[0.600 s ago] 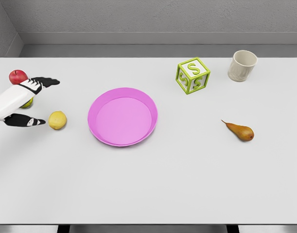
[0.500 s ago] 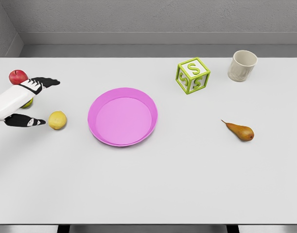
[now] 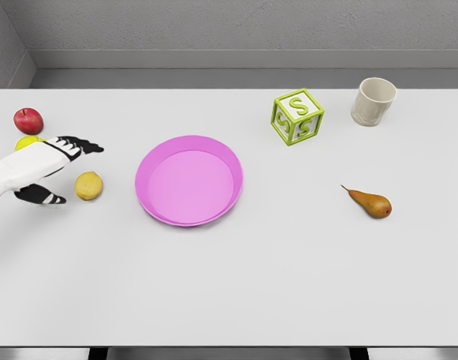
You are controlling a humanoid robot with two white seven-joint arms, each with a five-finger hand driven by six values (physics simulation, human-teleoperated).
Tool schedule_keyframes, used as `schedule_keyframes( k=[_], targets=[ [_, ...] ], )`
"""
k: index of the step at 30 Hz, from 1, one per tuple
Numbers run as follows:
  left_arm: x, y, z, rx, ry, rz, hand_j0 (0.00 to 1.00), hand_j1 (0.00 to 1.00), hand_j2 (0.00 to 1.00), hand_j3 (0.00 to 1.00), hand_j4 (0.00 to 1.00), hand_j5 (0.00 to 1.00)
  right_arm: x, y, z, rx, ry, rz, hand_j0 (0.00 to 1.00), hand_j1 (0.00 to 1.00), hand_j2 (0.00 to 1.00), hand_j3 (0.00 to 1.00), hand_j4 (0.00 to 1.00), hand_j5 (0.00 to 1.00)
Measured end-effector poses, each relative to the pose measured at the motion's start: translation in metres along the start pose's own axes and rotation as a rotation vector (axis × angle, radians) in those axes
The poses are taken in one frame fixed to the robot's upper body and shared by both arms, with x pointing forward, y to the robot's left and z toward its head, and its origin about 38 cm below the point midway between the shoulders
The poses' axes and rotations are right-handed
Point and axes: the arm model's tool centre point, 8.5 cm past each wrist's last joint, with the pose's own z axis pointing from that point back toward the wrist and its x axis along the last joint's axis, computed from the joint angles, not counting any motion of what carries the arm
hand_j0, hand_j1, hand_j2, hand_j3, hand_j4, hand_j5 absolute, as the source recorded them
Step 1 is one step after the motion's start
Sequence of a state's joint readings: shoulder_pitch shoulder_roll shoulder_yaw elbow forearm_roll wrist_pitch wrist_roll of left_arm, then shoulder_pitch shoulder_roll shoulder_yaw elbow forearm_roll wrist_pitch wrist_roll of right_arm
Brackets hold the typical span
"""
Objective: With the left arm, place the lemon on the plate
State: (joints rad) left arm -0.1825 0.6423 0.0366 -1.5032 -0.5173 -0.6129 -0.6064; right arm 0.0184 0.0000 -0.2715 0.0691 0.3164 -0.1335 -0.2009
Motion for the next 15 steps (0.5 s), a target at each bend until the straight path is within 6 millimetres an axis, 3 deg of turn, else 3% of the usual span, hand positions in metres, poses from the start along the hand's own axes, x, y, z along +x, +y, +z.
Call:
schedule_keyframes(
  k=[7,10,15],
  targets=[
    [0.009,-0.008,-0.022,-0.095,-0.014,-0.085,1.0,1.0,1.0,1.0,1.0,1.0,-0.001,0.0,0.0,0.0,0.002,0.0,1.0,1.0,1.0,1.0,1.0,1.0],
    [0.003,-0.006,-0.027,-0.107,-0.001,-0.092,1.0,1.0,1.0,1.0,1.0,1.0,0.0,0.0,0.0,0.0,0.0,0.0,1.0,1.0,1.0,1.0,1.0,1.0],
    [0.003,-0.019,-0.034,-0.16,-0.001,-0.096,1.0,1.0,1.0,1.0,1.0,1.0,-0.001,0.0,0.0,0.0,0.002,0.0,1.0,1.0,1.0,1.0,1.0,1.0]
  ],
)
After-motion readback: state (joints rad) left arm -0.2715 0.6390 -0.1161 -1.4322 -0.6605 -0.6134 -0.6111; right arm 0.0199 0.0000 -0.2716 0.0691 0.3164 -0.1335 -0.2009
